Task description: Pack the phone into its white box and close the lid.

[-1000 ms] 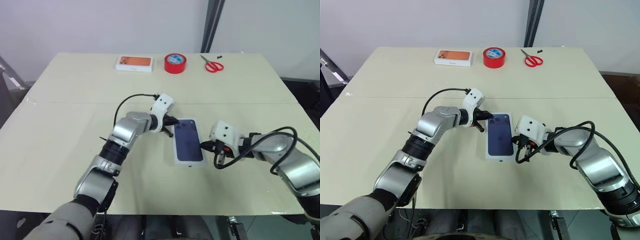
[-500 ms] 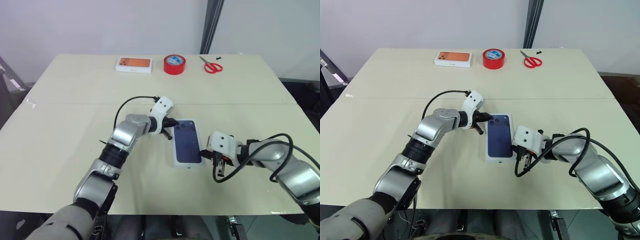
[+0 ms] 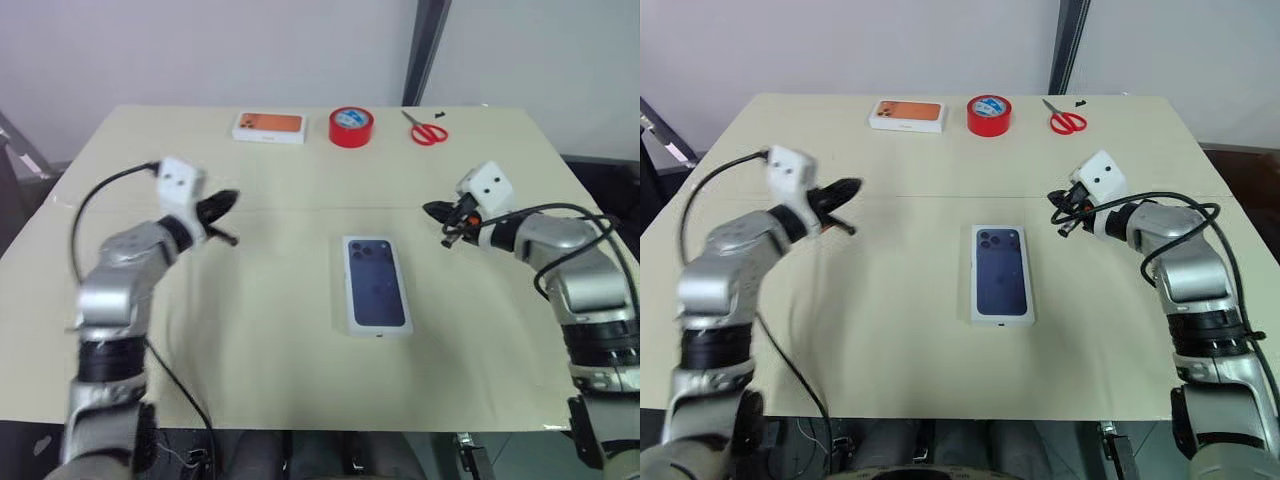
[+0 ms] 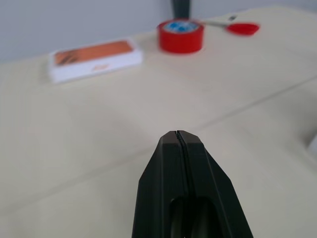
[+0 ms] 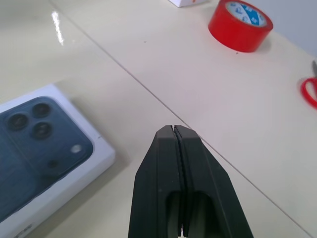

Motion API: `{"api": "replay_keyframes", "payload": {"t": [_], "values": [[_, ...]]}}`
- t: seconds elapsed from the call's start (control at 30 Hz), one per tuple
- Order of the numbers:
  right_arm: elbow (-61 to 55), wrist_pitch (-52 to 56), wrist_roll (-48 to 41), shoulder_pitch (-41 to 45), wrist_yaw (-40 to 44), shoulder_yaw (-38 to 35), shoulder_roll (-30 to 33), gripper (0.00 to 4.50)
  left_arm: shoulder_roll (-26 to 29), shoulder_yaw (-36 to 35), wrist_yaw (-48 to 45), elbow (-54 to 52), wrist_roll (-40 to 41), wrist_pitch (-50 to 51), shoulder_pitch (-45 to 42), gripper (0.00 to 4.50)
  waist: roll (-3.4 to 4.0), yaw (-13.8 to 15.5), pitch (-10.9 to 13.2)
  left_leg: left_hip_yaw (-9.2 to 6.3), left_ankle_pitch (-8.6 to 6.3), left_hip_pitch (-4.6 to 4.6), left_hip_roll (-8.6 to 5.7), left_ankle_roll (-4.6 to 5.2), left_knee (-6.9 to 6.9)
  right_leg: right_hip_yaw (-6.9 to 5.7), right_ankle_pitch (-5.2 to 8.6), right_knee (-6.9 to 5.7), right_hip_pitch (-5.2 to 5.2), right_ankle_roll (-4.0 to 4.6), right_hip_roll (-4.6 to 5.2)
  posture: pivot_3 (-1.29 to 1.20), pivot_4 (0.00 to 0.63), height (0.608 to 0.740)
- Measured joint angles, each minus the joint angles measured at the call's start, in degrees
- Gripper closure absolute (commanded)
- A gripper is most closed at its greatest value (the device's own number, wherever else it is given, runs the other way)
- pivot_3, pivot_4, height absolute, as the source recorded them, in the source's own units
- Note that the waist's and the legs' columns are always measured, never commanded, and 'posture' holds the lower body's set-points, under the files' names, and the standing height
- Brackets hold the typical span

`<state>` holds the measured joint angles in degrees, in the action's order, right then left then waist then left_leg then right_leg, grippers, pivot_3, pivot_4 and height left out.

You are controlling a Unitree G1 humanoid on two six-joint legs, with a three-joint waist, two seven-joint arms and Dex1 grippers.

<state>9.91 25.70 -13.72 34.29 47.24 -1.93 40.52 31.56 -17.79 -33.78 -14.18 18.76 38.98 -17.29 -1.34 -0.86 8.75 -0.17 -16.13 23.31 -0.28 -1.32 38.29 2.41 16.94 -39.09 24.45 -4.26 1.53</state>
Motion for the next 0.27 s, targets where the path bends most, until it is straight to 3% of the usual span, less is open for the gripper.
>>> {"api": "replay_keyframes", "payload": {"t": [0.13, 0.27], "values": [[5.29, -3.31, -1.40, 1.32, 6.34, -0.49, 0.07, 4.47, 2.12, -5.82, 0.14, -3.54, 1.41, 0.22, 9.59, 4.50, 0.01, 0.27, 0.00, -0.02, -0.01, 0.00, 0.00, 0.02, 0.00, -0.03, 0.00, 0.03, -0.04, 0.00, 0.05, 0.00, 0.150, 0.733], [6.91, -3.61, -2.51, 1.33, 10.38, -0.53, 0.33, 4.47, 1.85, -6.76, 1.40, -4.72, 1.90, -0.53, 13.24, 4.50, 0.01, 0.16, 0.00, -0.02, -0.02, -0.01, 0.00, 0.03, -0.01, -0.03, 0.00, 0.04, -0.04, 0.00, 0.05, 0.00, 0.150, 0.733]]}}
